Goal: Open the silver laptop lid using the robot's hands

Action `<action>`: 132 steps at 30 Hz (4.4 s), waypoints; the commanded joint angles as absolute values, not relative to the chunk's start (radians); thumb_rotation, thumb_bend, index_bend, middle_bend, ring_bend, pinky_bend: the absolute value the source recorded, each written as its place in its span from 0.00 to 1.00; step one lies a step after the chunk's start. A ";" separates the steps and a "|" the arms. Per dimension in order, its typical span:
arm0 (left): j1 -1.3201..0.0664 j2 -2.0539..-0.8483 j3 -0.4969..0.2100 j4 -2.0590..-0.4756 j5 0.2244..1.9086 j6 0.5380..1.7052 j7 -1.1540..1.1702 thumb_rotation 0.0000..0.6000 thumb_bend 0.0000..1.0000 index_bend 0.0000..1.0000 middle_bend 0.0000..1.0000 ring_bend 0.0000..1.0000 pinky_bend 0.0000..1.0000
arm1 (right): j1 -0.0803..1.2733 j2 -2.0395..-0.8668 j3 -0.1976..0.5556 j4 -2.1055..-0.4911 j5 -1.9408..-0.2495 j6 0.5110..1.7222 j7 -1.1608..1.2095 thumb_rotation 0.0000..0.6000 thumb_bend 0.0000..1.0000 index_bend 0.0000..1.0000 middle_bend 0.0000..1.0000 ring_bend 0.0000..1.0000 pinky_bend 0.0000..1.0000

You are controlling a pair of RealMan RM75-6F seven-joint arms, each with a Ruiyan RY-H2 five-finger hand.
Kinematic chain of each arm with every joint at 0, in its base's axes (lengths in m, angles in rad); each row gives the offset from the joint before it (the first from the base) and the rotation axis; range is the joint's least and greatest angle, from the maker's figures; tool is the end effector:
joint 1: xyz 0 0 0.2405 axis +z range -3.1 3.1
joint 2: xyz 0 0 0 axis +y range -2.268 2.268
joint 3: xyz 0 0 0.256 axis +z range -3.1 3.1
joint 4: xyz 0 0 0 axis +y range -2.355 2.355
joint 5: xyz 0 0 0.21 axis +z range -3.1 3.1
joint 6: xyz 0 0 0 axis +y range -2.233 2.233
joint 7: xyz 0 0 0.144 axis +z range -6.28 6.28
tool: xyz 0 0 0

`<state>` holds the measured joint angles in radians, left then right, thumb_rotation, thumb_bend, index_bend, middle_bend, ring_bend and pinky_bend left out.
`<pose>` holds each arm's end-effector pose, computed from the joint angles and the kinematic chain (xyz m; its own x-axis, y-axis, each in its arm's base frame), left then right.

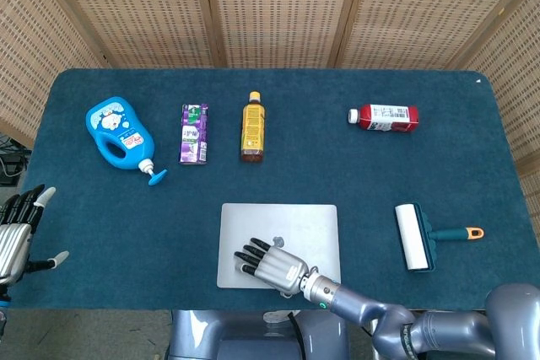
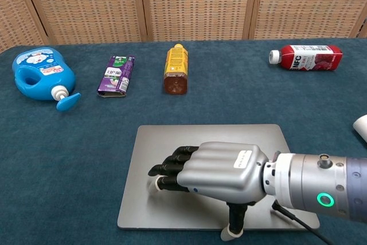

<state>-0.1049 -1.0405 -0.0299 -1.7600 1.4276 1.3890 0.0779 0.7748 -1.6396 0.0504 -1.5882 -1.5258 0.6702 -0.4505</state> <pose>-0.2995 0.1795 0.1580 0.3937 0.1198 0.9114 0.9162 0.0292 -0.3996 -0.0919 -0.2377 -0.0942 0.7371 -0.2509 0.6275 -0.4676 -0.8597 0.2055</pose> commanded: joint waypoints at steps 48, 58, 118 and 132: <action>-0.193 -1.092 -0.043 -1.709 1.410 1.293 0.240 1.00 0.00 0.00 0.00 0.00 0.00 | 0.741 -1.663 0.073 -1.336 -1.786 1.153 -0.603 1.00 0.54 0.16 0.16 0.09 0.13; -0.328 -1.167 -0.029 -1.557 1.553 1.168 0.198 1.00 0.13 0.00 0.00 0.00 0.00 | 0.730 -1.675 0.119 -1.341 -1.716 1.159 -0.615 1.00 0.57 0.16 0.17 0.10 0.15; -0.747 -1.766 0.082 -0.978 1.794 1.049 -0.174 1.00 1.00 0.41 0.17 0.24 0.28 | 0.780 -1.650 0.184 -1.398 -1.544 1.116 -0.507 1.00 0.58 0.17 0.17 0.10 0.15; -0.750 -1.787 0.097 -0.960 1.765 1.042 -0.150 1.00 1.00 0.41 0.17 0.24 0.28 | 0.823 -1.608 0.273 -1.368 -1.463 1.096 -0.535 1.00 0.58 0.17 0.17 0.10 0.15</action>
